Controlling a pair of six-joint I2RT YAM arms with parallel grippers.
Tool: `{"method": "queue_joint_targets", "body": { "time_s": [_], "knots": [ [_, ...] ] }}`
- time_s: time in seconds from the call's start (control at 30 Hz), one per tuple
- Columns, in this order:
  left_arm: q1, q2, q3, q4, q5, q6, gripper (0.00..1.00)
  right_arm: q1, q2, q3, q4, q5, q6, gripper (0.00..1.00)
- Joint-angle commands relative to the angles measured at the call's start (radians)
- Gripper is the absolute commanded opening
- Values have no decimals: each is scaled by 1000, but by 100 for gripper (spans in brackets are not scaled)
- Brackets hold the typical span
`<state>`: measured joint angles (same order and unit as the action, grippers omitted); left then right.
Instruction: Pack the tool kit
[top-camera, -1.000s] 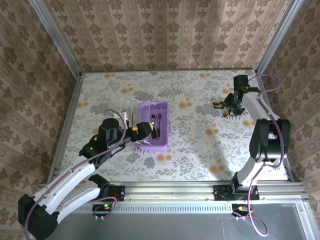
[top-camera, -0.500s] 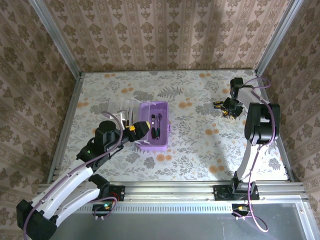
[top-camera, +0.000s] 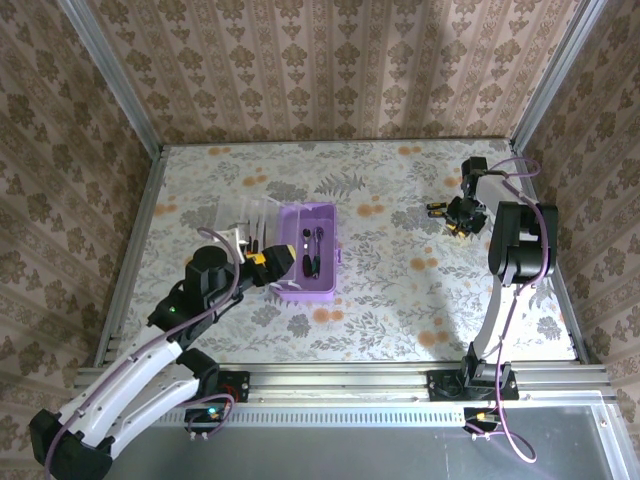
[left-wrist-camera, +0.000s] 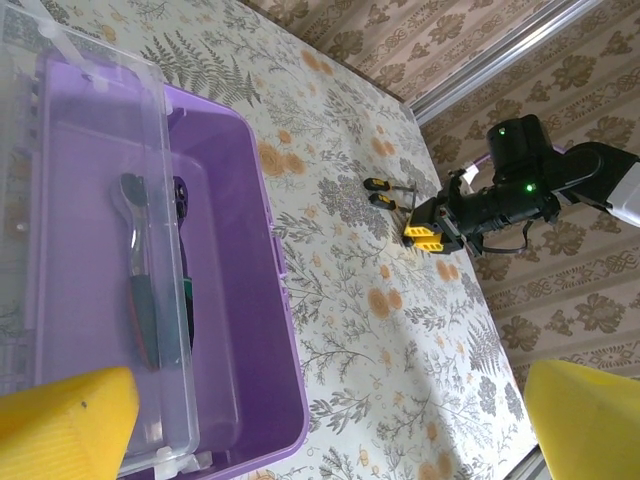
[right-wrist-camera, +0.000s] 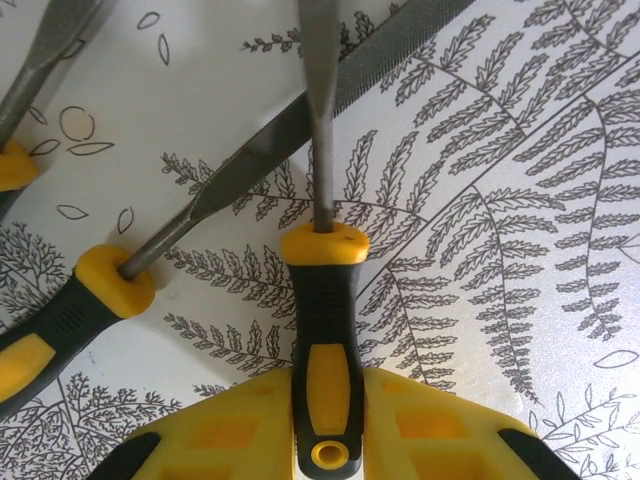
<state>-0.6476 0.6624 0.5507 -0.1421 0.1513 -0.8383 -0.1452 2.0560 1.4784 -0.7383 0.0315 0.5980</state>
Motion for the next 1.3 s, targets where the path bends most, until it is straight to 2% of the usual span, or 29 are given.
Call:
{"method": "queue_joint_targets", "body": {
  "time_s": [0.0, 0.53, 1.03, 1.27],
  "knots": [
    [-4, -10, 19, -31, -22, 33, 100, -12, -34, -31, 7, -8, 3, 19],
    [0, -10, 54, -75, -36, 63, 100, -23, -221, -132, 54, -90, 19, 16],
    [19, -6, 77, -95, -37, 81, 100, -27, -336, -166, 50, -72, -12, 15],
    [26, 3, 79, -94, -44, 81, 100, 16, -423, -204, 55, -111, -9, 15]
  ]
}}
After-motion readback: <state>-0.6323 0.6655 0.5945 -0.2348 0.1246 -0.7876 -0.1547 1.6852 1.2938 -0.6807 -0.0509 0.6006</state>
